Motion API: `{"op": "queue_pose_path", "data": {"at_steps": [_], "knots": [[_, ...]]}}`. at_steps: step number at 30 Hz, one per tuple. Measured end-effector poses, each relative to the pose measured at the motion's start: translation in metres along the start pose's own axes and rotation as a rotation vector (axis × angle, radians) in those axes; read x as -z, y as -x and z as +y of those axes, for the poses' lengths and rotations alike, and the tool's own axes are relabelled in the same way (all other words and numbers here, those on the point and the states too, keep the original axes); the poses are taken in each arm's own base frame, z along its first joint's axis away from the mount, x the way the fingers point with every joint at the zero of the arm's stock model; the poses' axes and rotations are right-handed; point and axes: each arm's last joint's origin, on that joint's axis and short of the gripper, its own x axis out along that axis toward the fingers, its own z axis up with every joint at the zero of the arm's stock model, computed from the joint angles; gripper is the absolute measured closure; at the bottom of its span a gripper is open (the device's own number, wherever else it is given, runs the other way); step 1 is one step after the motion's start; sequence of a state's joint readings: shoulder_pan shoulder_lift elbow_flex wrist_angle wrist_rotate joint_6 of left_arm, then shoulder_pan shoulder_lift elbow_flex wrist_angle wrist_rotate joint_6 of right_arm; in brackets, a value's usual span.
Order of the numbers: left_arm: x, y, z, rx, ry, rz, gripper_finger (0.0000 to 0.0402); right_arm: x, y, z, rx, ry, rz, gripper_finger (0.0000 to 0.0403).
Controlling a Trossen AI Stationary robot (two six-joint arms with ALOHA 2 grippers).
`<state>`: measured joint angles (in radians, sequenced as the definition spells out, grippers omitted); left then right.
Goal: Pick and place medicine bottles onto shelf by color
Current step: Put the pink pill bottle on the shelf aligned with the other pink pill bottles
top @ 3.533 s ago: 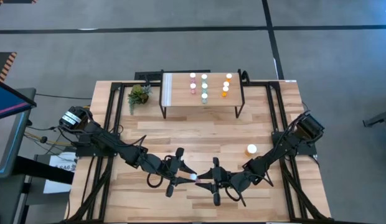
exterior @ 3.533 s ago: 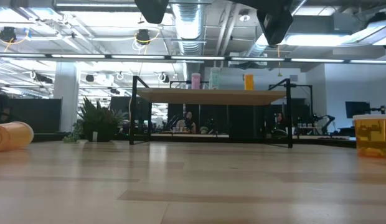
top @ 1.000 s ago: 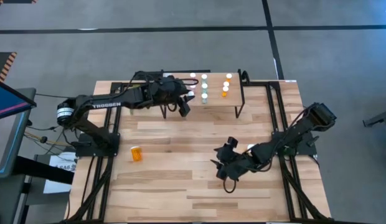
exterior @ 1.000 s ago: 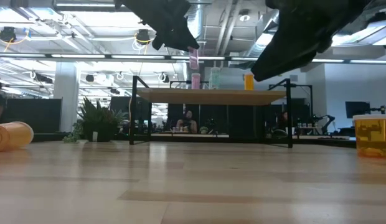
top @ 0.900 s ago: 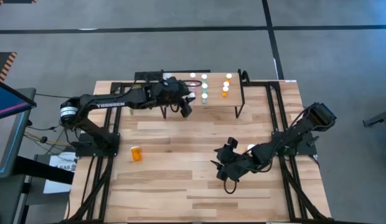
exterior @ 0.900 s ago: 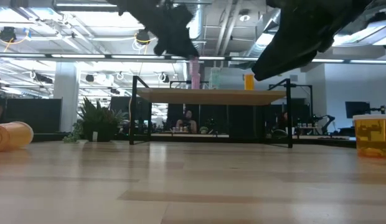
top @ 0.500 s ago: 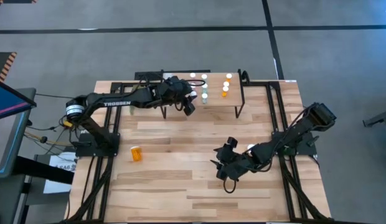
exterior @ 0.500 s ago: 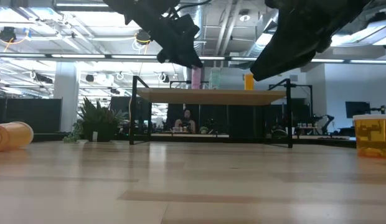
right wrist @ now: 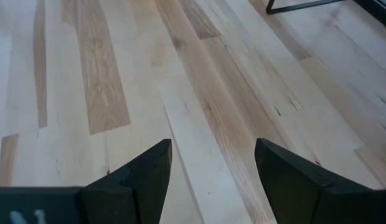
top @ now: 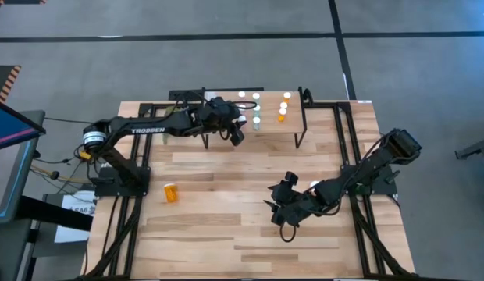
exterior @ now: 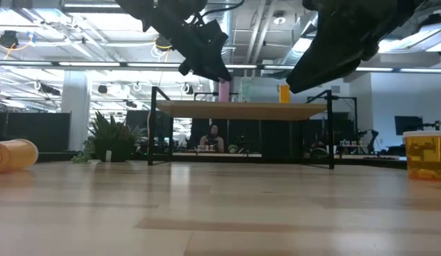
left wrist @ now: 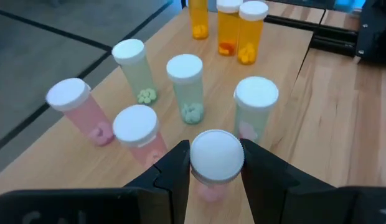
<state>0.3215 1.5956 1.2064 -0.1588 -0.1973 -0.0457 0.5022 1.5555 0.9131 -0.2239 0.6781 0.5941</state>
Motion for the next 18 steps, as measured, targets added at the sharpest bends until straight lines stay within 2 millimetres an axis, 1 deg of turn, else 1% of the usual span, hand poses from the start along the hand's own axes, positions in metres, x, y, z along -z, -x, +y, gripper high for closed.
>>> {"op": "queue_pose_path", "data": {"at_steps": [6,10,18], "knots": [[0.003,-0.0083,0.0001,-0.005,0.004,0.008,0.0292,0.0,-0.0001,0.0001,-0.001,0.0,0.0,0.0149],[0.0033,-0.0077,0.0008,-0.007,0.004,0.013,0.029,0.0001,-0.0001,0.0001,-0.001,0.0,0.001,0.0149],[0.0052,-0.0086,0.0002,-0.006,-0.001,0.034,0.0256,0.0001,-0.0001,0.0001,-0.001,0.0,0.001,0.0149]]}}
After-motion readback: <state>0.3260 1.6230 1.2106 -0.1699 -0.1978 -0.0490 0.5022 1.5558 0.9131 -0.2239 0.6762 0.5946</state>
